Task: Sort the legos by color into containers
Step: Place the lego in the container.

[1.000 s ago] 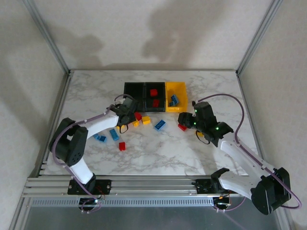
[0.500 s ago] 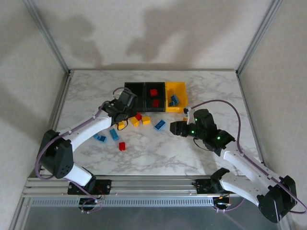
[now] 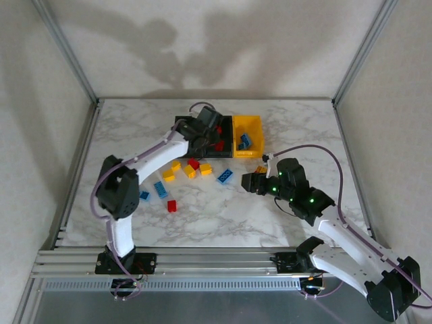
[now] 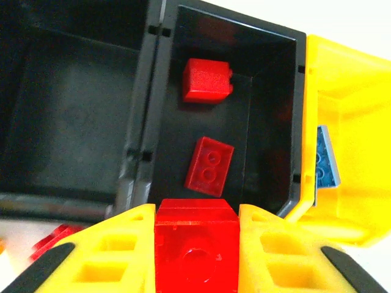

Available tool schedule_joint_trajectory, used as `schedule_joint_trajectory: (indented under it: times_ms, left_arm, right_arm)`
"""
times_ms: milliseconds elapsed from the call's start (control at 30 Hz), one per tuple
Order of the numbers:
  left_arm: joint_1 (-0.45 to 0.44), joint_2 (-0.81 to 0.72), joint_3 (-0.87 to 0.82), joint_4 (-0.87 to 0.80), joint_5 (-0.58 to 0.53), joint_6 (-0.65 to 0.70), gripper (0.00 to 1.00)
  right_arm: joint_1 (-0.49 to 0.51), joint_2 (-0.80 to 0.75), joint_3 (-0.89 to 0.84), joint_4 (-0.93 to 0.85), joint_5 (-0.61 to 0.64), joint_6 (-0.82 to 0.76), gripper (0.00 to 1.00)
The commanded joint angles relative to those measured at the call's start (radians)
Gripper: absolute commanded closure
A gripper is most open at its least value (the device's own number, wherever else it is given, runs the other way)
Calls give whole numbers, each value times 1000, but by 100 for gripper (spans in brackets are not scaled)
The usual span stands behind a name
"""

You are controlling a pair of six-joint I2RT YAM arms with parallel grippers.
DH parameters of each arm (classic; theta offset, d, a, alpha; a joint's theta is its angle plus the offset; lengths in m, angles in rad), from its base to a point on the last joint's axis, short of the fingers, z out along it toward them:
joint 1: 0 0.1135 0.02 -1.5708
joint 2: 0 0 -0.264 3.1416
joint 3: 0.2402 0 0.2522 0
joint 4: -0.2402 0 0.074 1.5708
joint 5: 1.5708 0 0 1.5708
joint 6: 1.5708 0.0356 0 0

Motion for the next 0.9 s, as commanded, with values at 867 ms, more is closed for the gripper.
schedule_joint_trajectory:
  times_ms: [867]
  left_arm:
    - [-27,323,355,-217,-168,109,54]
  right_arm:
    - [8,-8,-15,-9,39,10,45]
